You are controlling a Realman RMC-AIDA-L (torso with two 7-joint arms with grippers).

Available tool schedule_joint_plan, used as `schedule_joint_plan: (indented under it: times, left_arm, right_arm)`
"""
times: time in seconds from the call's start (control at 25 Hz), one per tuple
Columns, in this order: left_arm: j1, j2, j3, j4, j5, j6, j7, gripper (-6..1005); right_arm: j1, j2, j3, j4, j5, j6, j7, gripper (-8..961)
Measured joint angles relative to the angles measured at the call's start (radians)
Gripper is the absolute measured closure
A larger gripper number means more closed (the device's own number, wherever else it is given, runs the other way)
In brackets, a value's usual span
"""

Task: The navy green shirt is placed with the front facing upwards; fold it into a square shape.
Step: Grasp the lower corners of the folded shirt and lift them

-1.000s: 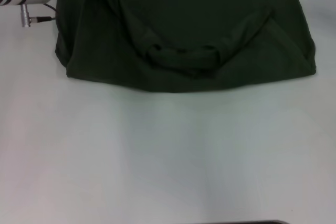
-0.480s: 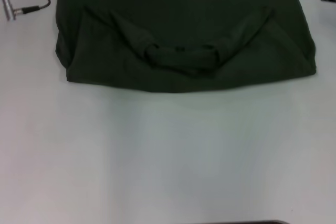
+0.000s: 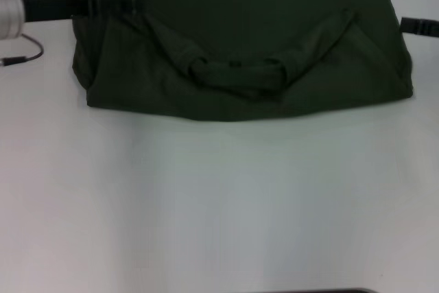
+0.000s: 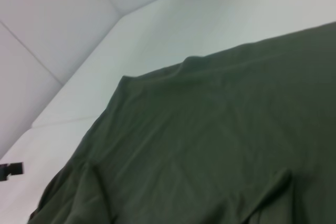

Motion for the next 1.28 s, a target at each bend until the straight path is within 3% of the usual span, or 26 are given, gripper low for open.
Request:
schedule_joint_plan:
  times: [0.24, 0.64, 1.28]
  left_arm:
    - [0.071, 0.029, 0.001, 0.005, 0.013, -0.007, 0.02, 79]
    - [0.095, 0.033, 0.002, 0.001, 0.101, 0.029, 0.026, 78]
    - [0.083, 0.032, 0.002, -0.001, 0.103, 0.032, 0.031, 92]
  right_arm:
    - [-0.017, -0.025, 0.0, 0.002, -0.055, -0.071, 0.04, 215]
    - [-0.023, -0.027, 0.002, 0.006, -0.123, -0.074, 0.096, 216]
    - [0.012, 0.034, -0.016, 0.028, -0.195, 0.088, 0.092, 220]
